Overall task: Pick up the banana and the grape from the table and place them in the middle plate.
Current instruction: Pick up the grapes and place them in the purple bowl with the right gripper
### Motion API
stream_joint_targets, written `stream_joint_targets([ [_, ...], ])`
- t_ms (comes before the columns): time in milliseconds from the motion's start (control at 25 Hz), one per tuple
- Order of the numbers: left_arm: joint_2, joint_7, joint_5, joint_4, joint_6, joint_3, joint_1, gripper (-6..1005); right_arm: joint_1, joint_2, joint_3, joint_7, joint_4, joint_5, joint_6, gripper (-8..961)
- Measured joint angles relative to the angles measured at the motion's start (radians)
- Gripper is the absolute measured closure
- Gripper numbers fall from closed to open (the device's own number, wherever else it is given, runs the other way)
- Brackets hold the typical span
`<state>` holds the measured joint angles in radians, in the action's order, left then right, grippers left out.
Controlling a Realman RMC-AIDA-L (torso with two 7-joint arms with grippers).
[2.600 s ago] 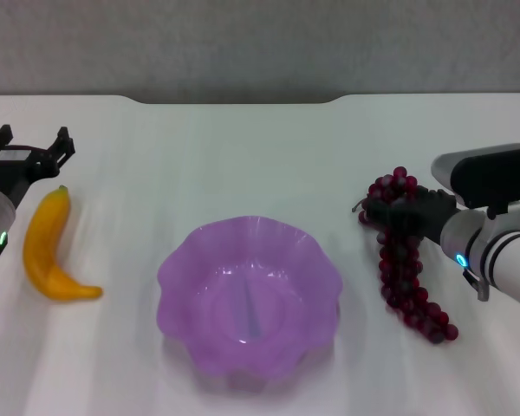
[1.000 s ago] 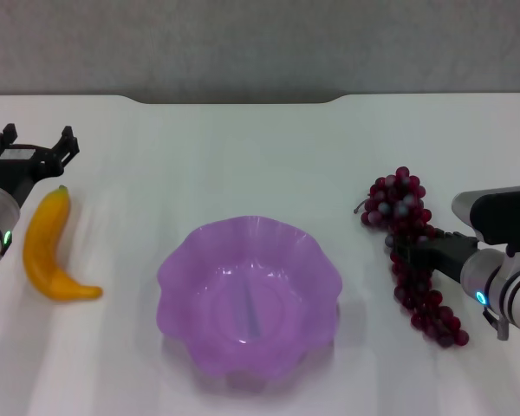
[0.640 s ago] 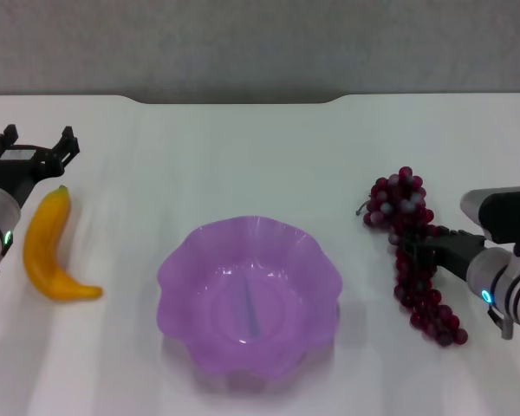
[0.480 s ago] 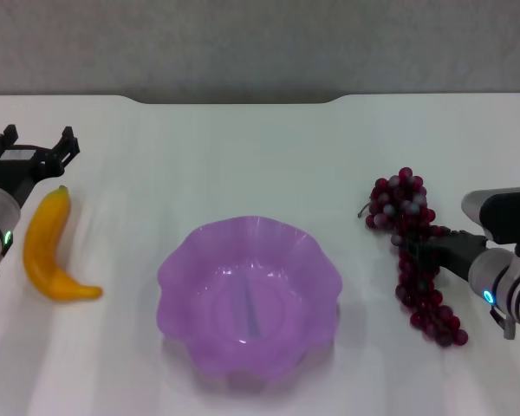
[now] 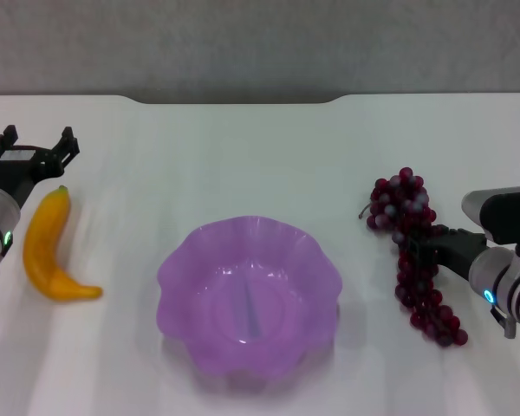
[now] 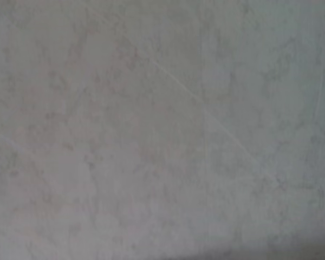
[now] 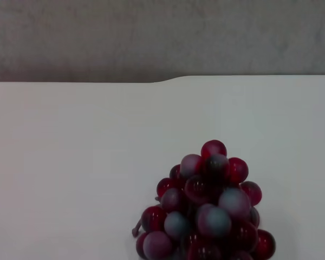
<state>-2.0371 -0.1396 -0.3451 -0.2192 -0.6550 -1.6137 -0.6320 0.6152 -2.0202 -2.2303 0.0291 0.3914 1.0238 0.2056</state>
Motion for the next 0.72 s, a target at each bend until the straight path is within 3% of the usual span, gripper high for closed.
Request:
stream_joint_targets([
  [720, 0.0, 0.0, 0.0, 0.0, 0.0, 0.0, 0.0, 116, 0.004, 0.0, -0.008, 0.0, 0.004, 0.001, 0.0, 508],
])
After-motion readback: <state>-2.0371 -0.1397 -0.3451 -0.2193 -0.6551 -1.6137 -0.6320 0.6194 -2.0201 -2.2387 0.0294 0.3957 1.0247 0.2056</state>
